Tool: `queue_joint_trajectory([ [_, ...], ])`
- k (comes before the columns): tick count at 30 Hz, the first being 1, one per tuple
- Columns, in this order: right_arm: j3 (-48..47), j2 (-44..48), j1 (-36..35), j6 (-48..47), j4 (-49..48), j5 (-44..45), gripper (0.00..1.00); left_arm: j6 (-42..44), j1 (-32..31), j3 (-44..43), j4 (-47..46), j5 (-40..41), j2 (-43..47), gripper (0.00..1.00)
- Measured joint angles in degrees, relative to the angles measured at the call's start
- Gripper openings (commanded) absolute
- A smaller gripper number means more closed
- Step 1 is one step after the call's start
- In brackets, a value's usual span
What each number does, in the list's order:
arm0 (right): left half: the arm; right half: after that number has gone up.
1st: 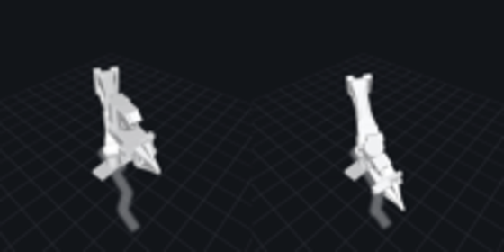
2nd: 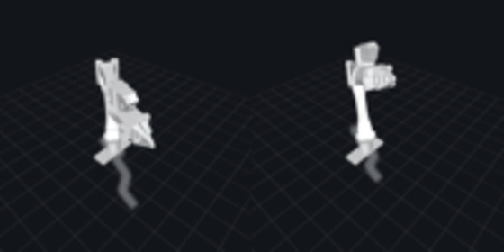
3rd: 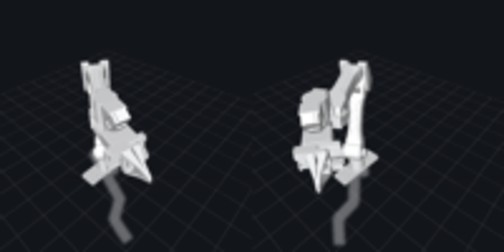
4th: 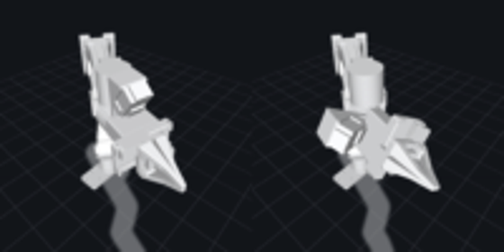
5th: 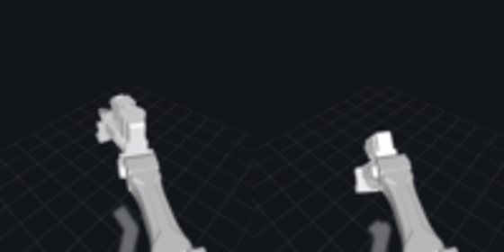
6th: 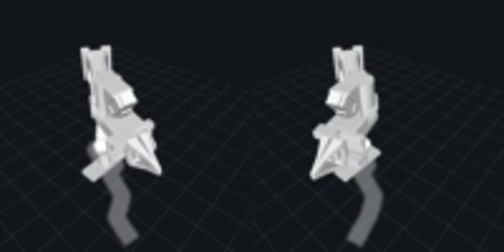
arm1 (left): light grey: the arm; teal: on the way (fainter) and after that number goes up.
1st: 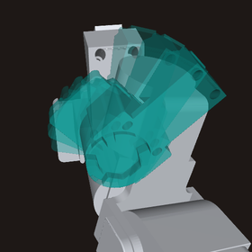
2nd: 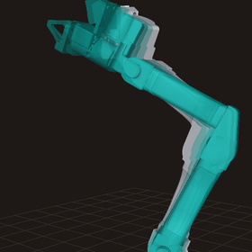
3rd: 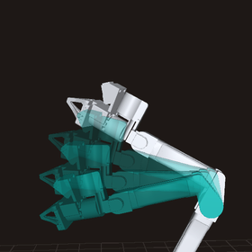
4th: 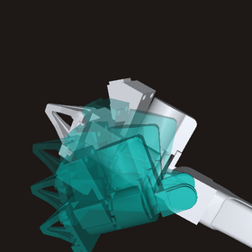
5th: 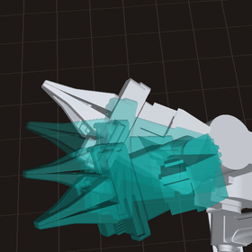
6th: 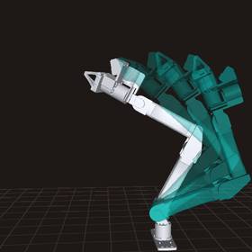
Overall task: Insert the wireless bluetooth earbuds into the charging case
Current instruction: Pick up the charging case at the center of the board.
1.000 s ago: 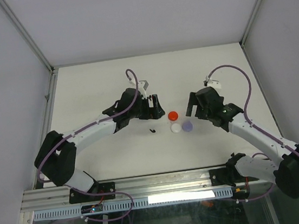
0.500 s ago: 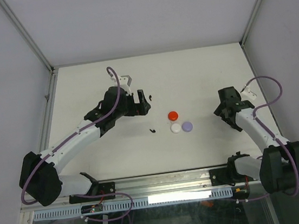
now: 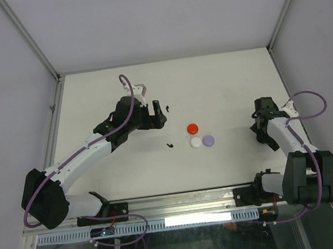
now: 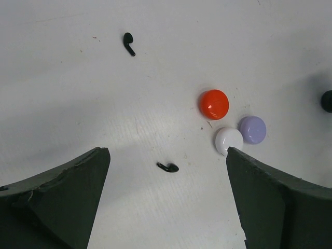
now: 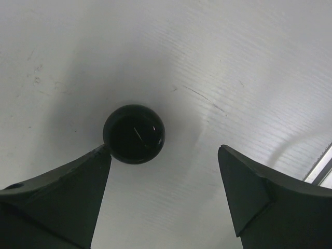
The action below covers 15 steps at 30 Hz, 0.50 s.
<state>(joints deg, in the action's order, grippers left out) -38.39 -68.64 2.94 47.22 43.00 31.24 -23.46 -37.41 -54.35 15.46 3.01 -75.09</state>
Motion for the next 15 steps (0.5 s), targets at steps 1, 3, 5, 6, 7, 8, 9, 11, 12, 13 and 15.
queue_joint_trajectory([
  [1,0.0,-0.4,0.7,-0.2,-0.3,-0.4,0.83,0.0,0.0,0.0,0.0,0.0,0.0,0.97],
  [3,0.0,-1.5,2.1,-0.7,-1.1,-1.2,0.80,0.0,0.0,0.0,0.0,0.0,0.0,0.96],
  [5,0.0,-2.6,2.9,-1.1,-2.0,-2.1,0.76,0.0,0.0,0.0,0.0,0.0,0.0,0.96],
  [6,0.0,-3.2,3.1,-1.3,-2.4,-2.5,0.75,0.0,0.0,0.0,0.0,0.0,0.0,0.96],
  [7,0.0,-3.9,3.4,-1.5,-2.9,-3.1,0.74,0.0,0.0,0.0,0.0,0.0,0.0,0.96],
  [8,0.0,-4.7,3.6,-1.8,-3.4,-3.7,0.74,0.0,0.0,0.0,0.0,0.0,0.0,0.96],
  [9,0.0,-5.4,3.7,-2.0,-3.8,-4.2,0.73,0.0,0.0,0.0,0.0,0.0,0.0,0.96],
  [11,0.0,-6.9,3.8,-2.4,-4.6,-5.1,0.73,0.0,0.0,0.0,0.0,0.0,0.0,0.96],
  [12,0.0,-7.5,3.9,-2.4,-4.9,-5.3,0.71,0.1,0.0,0.0,0.0,0.0,0.0,0.95],
  [13,-0.4,-7.9,4.0,-2.6,-5.3,-5.6,0.70,0.1,0.0,0.0,0.0,0.0,0.0,0.96],
  [15,-0.6,-8.6,4.3,-2.8,-6.6,-6.4,0.68,0.1,0.0,0.0,0.0,0.0,0.0,0.95],
])
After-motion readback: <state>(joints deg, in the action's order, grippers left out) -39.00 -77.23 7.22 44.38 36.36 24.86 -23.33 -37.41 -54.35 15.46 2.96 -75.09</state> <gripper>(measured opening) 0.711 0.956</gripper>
